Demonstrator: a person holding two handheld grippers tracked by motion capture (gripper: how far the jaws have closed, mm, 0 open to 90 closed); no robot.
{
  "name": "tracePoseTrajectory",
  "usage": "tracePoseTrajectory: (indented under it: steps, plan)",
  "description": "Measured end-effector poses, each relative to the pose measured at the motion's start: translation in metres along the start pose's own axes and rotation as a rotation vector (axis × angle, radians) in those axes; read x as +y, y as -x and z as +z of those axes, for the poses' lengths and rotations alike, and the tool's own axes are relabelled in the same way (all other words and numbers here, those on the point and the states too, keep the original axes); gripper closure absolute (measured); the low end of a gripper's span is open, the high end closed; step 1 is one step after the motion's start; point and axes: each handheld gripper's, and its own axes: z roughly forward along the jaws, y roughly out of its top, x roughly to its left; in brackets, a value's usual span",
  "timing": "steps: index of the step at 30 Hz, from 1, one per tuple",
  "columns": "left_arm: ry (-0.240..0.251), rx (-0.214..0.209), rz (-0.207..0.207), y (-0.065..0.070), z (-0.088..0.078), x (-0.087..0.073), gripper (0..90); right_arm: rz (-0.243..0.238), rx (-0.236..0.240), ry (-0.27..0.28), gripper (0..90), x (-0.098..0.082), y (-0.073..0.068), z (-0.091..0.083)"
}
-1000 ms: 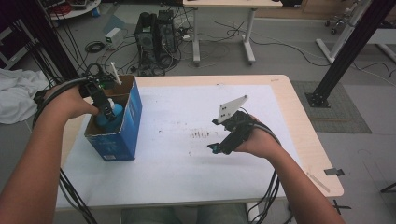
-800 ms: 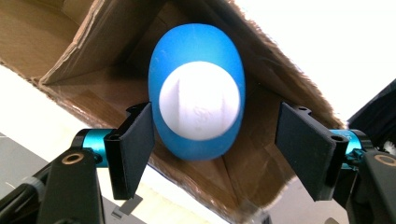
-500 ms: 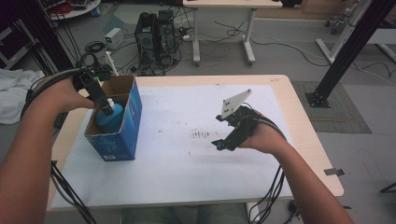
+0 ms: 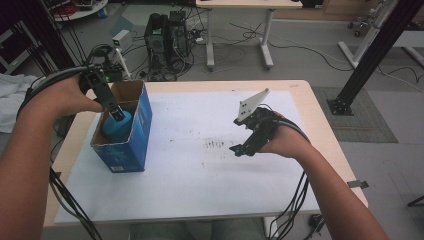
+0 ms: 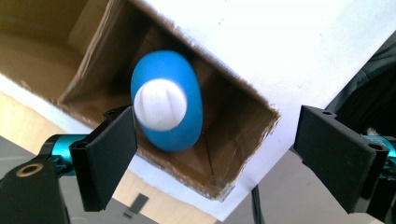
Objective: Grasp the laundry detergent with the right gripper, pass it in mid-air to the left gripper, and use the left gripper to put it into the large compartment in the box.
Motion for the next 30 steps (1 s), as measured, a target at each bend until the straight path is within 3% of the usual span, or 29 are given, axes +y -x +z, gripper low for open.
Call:
tracePoseTrajectory:
  steps: [1,5,7,11,16,21,24,30]
  plan:
    - [-0.024,0.007,0.048,0.0,-0.002,0.003,11.7,-0.005,0.0,-0.003,12.5,0.001,0.001,-0.001]
    - [-0.023,-0.001,0.128,0.011,-0.001,0.015,11.4,0.008,0.002,-0.028,12.5,0.002,0.004,-0.005]
    - [-0.023,-0.009,0.146,0.017,0.0,0.021,11.4,0.01,-0.001,-0.043,12.5,0.002,0.006,-0.007]
    - [-0.017,-0.011,0.246,0.025,0.001,0.034,11.4,0.006,-0.008,-0.062,12.5,0.002,0.01,-0.009]
    - [-0.018,0.013,0.336,0.04,0.005,0.05,11.5,-0.004,0.001,-0.102,12.5,0.001,0.011,-0.011]
    - [-0.024,0.003,0.377,0.057,0.012,0.063,11.4,-0.011,0.012,-0.133,12.5,-0.001,0.014,-0.01]
    - [-0.049,-0.017,0.422,0.071,0.021,0.076,11.4,-0.023,0.016,-0.156,12.5,-0.003,0.017,-0.006]
    - [-0.084,-0.044,0.46,0.081,0.042,0.092,11.4,-0.024,0.029,-0.2,12.5,-0.004,0.019,0.002]
